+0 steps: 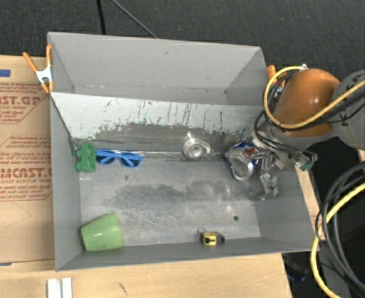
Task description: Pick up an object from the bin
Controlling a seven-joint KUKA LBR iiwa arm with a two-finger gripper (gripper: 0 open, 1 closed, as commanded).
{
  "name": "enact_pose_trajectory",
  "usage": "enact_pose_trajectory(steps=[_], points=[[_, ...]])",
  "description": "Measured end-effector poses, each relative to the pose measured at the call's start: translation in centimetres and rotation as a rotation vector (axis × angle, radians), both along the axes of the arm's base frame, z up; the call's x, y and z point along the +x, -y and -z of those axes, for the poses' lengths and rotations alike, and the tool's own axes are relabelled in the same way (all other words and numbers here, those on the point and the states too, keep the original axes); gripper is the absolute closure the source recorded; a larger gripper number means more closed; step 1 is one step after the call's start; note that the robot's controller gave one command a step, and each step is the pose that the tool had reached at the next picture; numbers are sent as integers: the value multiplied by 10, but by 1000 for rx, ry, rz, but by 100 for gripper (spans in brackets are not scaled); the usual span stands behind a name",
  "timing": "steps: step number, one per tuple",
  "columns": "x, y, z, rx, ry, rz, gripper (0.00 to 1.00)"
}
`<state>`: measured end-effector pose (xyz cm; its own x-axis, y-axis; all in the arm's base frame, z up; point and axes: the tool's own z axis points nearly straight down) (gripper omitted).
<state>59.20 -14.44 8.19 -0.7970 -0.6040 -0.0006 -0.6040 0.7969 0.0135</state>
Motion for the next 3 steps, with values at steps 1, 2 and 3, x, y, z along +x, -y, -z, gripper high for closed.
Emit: enact_pose_trajectory(steps=[1,2,3], points=[[1,0,-8,3,3,-110,0],[6,-11,-4,13,29,-396,0],[4,-5,-3,4,21,-395,100]])
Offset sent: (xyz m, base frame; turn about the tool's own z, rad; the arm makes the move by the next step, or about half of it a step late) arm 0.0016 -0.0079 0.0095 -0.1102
